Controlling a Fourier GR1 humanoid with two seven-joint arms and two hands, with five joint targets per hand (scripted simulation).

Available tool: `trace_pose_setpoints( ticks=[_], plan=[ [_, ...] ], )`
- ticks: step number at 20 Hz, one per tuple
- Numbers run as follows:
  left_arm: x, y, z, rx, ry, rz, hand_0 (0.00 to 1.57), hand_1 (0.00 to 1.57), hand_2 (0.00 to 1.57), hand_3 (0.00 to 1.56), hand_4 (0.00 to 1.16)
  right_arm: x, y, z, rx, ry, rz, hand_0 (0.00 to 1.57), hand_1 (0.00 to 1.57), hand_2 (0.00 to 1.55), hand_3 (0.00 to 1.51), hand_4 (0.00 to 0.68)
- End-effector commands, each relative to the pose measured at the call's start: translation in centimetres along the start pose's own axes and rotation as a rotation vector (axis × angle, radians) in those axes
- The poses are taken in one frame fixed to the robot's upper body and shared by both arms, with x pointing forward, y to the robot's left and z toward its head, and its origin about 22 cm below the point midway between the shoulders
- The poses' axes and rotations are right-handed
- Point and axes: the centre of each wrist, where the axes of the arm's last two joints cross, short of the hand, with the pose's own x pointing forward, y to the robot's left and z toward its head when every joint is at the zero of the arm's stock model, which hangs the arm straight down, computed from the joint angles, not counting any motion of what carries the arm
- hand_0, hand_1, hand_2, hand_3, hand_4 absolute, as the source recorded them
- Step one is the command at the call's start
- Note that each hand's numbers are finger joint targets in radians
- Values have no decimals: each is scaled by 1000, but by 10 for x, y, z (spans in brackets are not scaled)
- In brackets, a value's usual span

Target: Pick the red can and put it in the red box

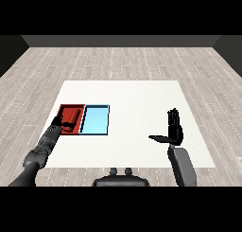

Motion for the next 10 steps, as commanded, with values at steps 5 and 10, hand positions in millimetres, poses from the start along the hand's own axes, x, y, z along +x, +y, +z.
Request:
trace_pose_setpoints(
  ticks=[5,10],
  plan=[
    [14,9,-1,186,-137,277,0,0,0,0,0,12,2,9,15,-39,-4,0,0,0,0,0],
    [50,19,2,249,-533,672,0,0,0,0,0,8,4,-1,16,-37,-38,0,0,0,0,0]
  ],
)
